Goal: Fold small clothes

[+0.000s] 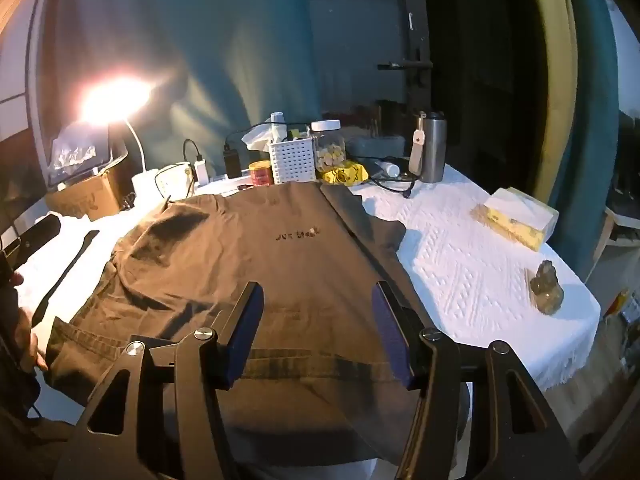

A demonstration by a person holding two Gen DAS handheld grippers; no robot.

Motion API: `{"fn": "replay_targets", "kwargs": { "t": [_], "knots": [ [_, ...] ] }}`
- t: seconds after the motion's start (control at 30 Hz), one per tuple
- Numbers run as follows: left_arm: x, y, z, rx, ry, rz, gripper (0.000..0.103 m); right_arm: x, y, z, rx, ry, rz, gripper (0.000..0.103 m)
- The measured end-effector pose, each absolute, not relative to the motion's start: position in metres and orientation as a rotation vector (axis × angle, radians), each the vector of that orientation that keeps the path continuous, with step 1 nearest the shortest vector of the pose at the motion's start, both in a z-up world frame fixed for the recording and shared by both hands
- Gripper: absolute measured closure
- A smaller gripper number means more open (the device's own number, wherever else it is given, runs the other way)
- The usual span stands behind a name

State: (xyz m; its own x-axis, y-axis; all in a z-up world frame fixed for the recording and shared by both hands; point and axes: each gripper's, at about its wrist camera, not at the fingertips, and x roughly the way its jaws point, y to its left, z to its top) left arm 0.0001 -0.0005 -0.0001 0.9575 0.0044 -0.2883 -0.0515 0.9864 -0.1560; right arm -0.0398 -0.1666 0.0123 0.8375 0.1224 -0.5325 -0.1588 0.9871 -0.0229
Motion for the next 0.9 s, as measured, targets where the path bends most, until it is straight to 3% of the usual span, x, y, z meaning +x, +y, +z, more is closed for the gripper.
{"fn": "replay_targets", "kwargs": {
  "t": [0.9],
  "knots": [
    [-0.007, -0.010, 0.004, -0.131, 0.316, 0.020, 0.000, -0.036, -0.162, 0.025, -0.077, 0.531, 0.151, 0.044]
  ]
}}
